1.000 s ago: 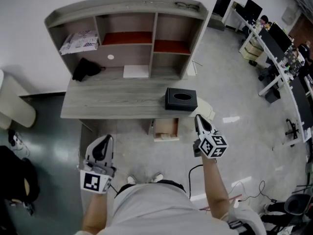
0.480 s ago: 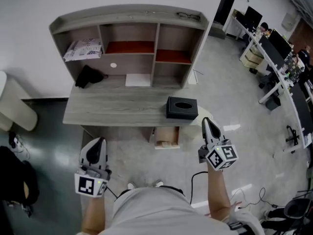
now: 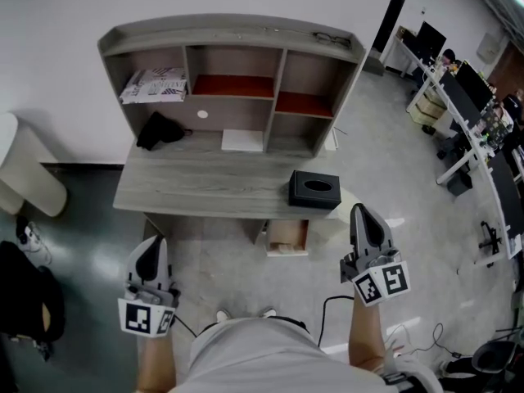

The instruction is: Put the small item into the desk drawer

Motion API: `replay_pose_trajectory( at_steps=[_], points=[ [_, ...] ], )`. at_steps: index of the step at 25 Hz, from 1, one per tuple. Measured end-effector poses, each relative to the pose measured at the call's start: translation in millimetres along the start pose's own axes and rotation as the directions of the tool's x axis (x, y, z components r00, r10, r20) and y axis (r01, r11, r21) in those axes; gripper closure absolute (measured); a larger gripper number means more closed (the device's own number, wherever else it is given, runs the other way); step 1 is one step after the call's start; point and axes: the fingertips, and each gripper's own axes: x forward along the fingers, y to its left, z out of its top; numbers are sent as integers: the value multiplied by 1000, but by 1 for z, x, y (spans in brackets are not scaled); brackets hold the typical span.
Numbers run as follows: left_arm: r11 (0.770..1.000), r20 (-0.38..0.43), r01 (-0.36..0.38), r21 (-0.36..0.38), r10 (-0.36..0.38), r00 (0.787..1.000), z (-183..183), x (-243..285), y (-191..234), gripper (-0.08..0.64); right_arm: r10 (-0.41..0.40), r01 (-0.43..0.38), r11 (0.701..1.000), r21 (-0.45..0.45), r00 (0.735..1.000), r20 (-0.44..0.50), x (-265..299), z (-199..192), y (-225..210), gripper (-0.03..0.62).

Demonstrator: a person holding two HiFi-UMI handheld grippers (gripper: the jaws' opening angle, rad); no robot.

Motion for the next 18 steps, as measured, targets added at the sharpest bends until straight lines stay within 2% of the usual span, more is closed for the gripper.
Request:
replay_pose_trajectory(
  at_steps=[4, 10, 18],
  points=[
    [999, -6, -43, -28, 43, 999, -4, -12, 23, 543, -18, 18, 998, -59, 1000, 9, -8, 13, 14, 571],
    [993, -24, -99, -72, 97, 995, -13, -34, 47, 543, -90, 90, 993, -80, 996, 5, -27, 12, 30, 570],
    [994, -43, -34, -103, 29, 999, -24, -33, 49, 543, -116, 115, 988, -107, 993, -3, -24, 14, 51, 569]
  ],
)
